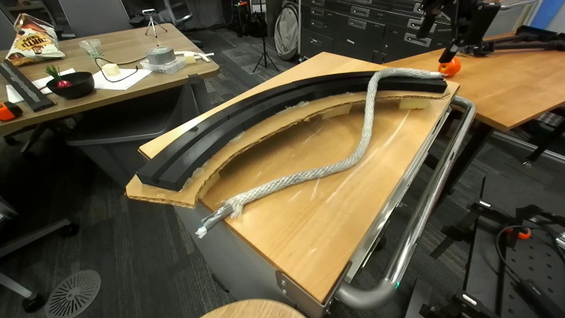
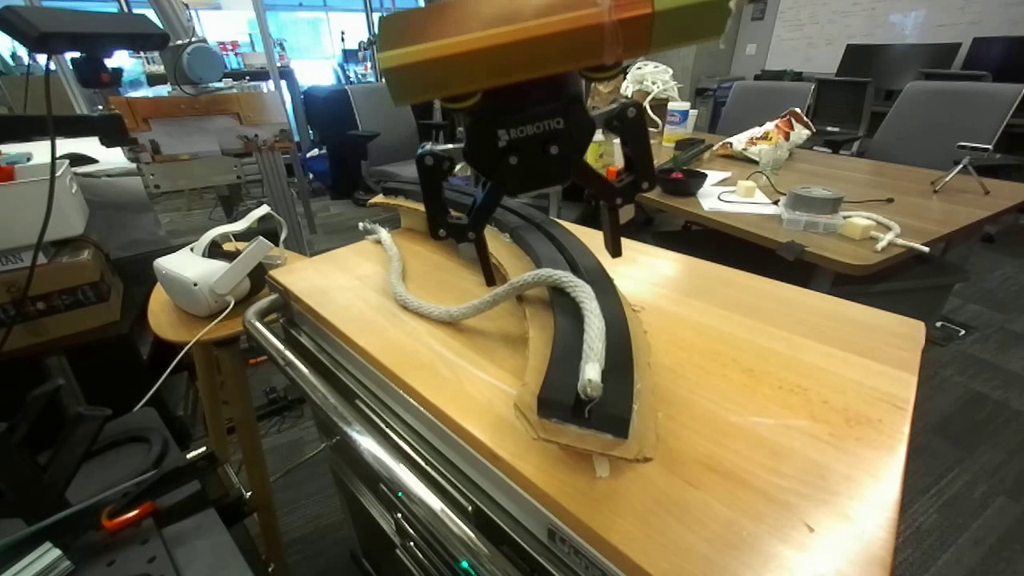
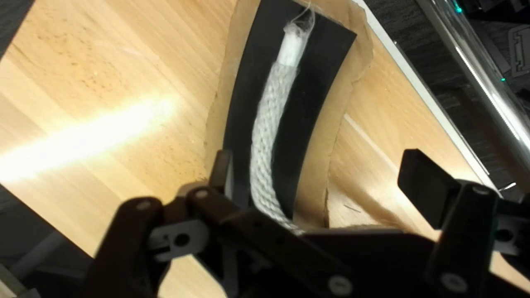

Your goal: Move the rope off the object and onto the table

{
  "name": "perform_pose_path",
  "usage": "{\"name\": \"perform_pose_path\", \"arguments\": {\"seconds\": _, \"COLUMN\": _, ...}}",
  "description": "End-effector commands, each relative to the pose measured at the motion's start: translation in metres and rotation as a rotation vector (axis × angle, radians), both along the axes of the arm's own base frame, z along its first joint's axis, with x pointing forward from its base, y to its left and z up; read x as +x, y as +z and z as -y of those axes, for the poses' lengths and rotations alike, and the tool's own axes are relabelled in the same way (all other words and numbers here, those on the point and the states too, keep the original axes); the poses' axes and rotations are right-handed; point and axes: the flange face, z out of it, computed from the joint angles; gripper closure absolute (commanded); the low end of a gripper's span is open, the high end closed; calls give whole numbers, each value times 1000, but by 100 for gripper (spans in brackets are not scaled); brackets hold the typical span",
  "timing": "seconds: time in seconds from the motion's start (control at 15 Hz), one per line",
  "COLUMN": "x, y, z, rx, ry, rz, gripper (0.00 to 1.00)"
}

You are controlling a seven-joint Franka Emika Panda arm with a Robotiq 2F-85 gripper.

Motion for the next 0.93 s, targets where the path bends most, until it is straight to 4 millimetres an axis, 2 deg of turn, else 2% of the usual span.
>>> {"name": "perform_pose_path", "arguments": {"seconds": 0.0, "x": 24, "y": -3, "z": 11, "rx": -29, "ry": -87, "rz": 20, "gripper": 0}}
{"name": "perform_pose_path", "arguments": {"seconds": 0.33, "x": 44, "y": -26, "z": 8, "rx": -17, "ry": -127, "rz": -21, "gripper": 0}}
{"name": "perform_pose_path", "arguments": {"seconds": 0.4, "x": 46, "y": -31, "z": 8, "rx": -18, "ry": -131, "rz": -33, "gripper": 3}}
{"name": "perform_pose_path", "arguments": {"seconds": 0.53, "x": 49, "y": -39, "z": 9, "rx": -21, "ry": -144, "rz": -50, "gripper": 26}}
{"name": "perform_pose_path", "arguments": {"seconds": 0.6, "x": 50, "y": -43, "z": 10, "rx": -21, "ry": -150, "rz": -56, "gripper": 30}}
{"name": "perform_pose_path", "arguments": {"seconds": 0.87, "x": 54, "y": -51, "z": 14, "rx": -19, "ry": -172, "rz": -72, "gripper": 61}}
